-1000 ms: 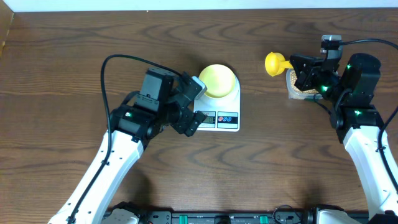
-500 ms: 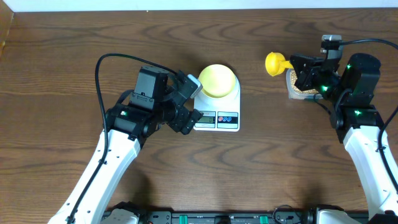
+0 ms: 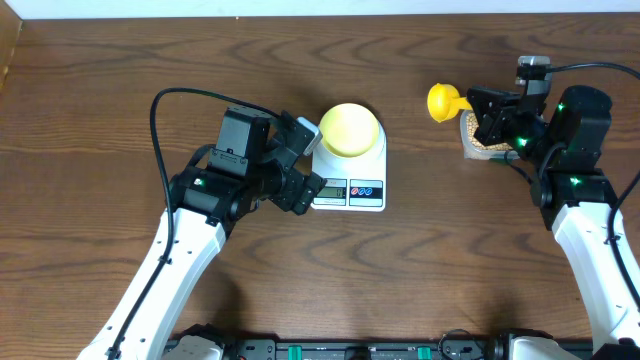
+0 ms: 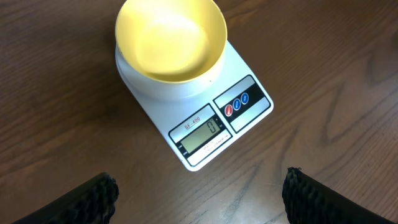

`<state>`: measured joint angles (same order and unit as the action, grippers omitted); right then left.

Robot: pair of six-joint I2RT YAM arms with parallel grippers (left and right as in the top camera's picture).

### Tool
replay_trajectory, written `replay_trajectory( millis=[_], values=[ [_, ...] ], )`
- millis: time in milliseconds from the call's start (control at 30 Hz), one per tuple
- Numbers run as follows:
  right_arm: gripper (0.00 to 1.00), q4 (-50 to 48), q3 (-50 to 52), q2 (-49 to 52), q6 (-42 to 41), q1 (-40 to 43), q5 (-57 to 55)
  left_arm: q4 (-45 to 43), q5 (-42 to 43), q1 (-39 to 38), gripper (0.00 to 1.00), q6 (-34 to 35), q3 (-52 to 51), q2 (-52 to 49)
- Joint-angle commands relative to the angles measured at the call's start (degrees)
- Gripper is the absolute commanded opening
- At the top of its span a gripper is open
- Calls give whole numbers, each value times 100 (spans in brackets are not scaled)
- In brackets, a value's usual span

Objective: Scoop item into bowl and weigh 50g on scale
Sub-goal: 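Retract the left gripper back and left away from the scale, then hold the scoop above the soybean tub with the right gripper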

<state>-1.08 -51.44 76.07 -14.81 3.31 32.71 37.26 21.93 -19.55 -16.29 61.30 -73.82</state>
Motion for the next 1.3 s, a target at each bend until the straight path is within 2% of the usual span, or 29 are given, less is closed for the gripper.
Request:
replay_trajectory(
  millis=[0, 933, 1133, 1267],
  values=[
    [1, 4, -138, -85, 74, 39, -22, 26, -52, 20, 87, 74, -35, 96],
    [1, -61, -138, -85, 81, 35, -114, 22, -57, 20, 87, 72, -35, 96],
    [1, -42, -136, -85, 761, 35, -260, 22, -55, 20, 87, 74, -35, 96],
    [1, -114, -136, -85, 802, 35, -258, 24, -52, 20, 87, 74, -35, 96]
  ],
)
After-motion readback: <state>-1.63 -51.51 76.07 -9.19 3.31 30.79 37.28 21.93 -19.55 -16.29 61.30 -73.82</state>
